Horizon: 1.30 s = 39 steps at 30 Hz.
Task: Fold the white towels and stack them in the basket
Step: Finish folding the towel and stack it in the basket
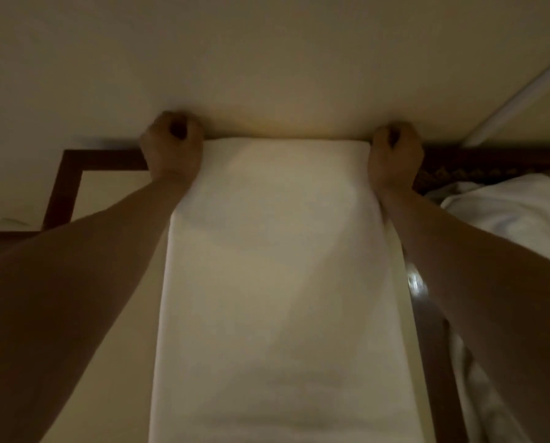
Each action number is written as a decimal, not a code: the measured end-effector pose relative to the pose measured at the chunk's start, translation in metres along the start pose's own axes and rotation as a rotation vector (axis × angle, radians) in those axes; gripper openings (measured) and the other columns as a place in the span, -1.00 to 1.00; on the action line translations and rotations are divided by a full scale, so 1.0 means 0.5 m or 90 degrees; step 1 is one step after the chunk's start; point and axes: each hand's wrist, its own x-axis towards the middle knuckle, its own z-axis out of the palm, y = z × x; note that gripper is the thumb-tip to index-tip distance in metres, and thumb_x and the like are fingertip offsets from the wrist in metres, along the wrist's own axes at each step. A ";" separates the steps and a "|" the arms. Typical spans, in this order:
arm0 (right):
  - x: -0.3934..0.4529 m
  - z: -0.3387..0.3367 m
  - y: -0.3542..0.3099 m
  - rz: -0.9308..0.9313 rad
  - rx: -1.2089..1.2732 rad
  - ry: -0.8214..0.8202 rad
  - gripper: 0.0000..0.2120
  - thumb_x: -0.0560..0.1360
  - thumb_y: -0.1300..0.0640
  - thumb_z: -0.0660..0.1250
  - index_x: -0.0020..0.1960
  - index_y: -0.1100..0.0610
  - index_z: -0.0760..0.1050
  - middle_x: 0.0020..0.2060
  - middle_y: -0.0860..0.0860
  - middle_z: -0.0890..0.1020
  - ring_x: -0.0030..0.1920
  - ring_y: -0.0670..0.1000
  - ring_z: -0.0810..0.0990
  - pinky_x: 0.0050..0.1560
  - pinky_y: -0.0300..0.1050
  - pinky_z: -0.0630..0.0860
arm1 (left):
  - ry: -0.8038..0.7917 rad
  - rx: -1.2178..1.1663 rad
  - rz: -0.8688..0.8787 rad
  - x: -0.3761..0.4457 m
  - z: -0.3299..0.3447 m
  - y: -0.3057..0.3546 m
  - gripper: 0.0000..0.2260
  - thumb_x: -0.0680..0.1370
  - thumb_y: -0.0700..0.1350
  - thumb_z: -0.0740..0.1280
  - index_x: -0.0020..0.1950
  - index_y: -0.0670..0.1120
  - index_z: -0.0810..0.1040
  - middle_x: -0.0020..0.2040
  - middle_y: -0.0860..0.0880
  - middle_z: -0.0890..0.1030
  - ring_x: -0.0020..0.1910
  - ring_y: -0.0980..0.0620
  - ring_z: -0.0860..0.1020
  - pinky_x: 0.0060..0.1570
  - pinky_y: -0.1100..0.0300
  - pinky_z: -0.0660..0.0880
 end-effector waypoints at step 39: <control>-0.880 -0.580 0.250 0.196 0.040 -0.187 -0.82 0.56 -0.06 0.40 0.04 0.04 0.60 -0.06 -0.11 0.65 0.00 -0.14 0.59 0.11 -0.07 0.54 | -0.006 -0.396 -0.550 -0.963 -0.467 -0.172 -0.89 0.69 -0.17 0.25 0.15 -0.12 0.55 0.14 -0.20 0.61 0.07 -0.09 0.59 0.07 0.02 0.57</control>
